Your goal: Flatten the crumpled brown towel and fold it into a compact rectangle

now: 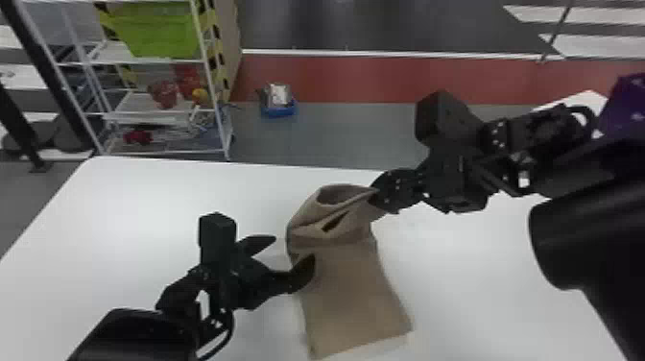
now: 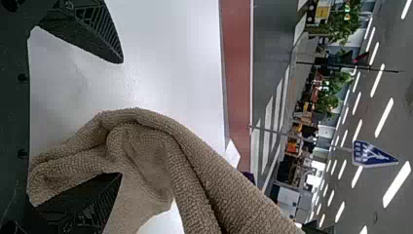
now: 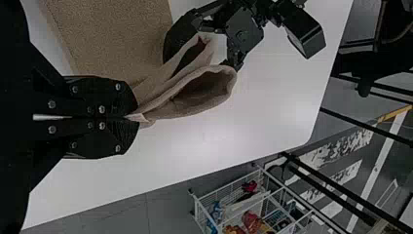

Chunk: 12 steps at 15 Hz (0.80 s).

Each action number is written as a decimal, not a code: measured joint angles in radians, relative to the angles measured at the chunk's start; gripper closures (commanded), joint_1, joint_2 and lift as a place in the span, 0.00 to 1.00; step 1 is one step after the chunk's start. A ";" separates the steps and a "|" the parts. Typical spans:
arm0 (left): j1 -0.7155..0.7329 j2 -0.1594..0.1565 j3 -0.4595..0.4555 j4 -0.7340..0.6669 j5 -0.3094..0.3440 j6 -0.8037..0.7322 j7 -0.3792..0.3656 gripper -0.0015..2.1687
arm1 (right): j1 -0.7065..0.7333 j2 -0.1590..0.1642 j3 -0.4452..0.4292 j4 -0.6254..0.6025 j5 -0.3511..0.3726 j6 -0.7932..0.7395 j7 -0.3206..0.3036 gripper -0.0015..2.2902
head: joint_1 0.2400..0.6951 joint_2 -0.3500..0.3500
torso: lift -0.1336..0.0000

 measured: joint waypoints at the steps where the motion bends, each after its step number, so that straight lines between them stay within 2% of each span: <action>1: 0.005 0.000 -0.004 -0.013 0.001 0.012 -0.005 0.04 | 0.000 -0.001 0.000 -0.001 0.000 0.000 0.000 0.57 | 1.00 0.46 | 0.07; 6: 0.041 0.000 -0.018 -0.138 0.007 0.157 -0.009 0.04 | -0.003 -0.002 -0.001 -0.001 0.001 0.000 0.000 0.57 | 1.00 0.44 | 0.07; 12: -0.010 0.000 -0.020 -0.086 0.033 0.129 0.034 0.04 | 0.026 -0.002 -0.002 -0.015 0.003 -0.003 0.000 0.57 | 1.00 0.45 | 0.07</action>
